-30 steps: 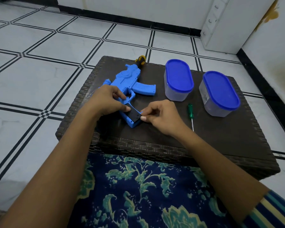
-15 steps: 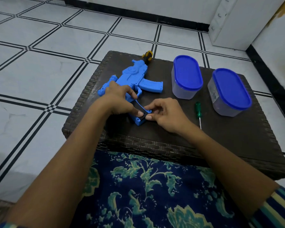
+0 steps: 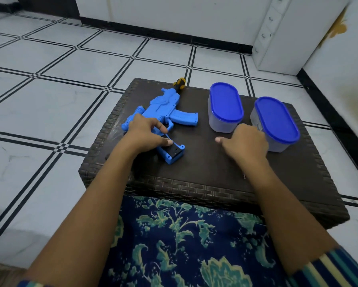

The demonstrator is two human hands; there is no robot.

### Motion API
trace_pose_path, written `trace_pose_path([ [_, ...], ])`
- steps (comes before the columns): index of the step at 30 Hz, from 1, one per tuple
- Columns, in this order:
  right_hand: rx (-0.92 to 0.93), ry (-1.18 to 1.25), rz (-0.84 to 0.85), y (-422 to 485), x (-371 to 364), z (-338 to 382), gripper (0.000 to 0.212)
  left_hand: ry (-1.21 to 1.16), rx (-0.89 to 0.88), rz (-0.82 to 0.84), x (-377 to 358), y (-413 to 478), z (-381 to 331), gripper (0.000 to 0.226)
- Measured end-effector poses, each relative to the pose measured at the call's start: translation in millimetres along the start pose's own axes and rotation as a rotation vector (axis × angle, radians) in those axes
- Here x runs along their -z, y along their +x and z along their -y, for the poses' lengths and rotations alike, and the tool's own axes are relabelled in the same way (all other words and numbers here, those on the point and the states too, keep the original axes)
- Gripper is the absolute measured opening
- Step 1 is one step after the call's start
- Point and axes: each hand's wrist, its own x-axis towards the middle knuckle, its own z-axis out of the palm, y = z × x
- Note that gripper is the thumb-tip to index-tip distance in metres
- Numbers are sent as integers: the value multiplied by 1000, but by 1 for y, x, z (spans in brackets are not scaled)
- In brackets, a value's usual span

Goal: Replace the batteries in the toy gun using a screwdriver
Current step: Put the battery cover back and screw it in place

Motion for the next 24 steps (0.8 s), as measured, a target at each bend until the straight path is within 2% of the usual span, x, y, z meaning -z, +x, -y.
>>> trace_pose_path([
  [4, -145, 145, 157, 17, -3, -8, 46, -16, 12, -60, -4, 0, -2, 25],
  [6, -156, 214, 203, 19, -2, -7, 42, -21, 14, -80, -5, 0, -3, 25],
  [7, -148, 334, 239, 16, 0, -4, 36, -24, 19, -77, -5, 0, -3, 25],
  [9, -94, 799, 365, 3, 7, 6, 24, -32, 24, -68, -4, 0, -3, 24],
  [11, 69, 1241, 398, -13, 16, 21, 20, -37, 20, -62, -3, 1, -3, 25],
  [12, 168, 1361, 379, -19, 20, 29, 20, -37, 17, -63, -3, 1, -3, 25],
  [14, 373, 1378, 278, -25, 22, 43, 31, -36, 17, -63, -4, 0, -3, 25],
  [17, 603, 1233, 134, -27, 15, 55, 44, -49, 4, -58, -3, 0, -3, 26],
  [20, 677, 1134, 38, -24, 7, 58, 40, -62, 8, -48, -2, 2, -1, 26],
  [24, 715, 1078, 34, -26, 7, 58, 34, -72, 3, -42, -1, 2, -1, 26],
])
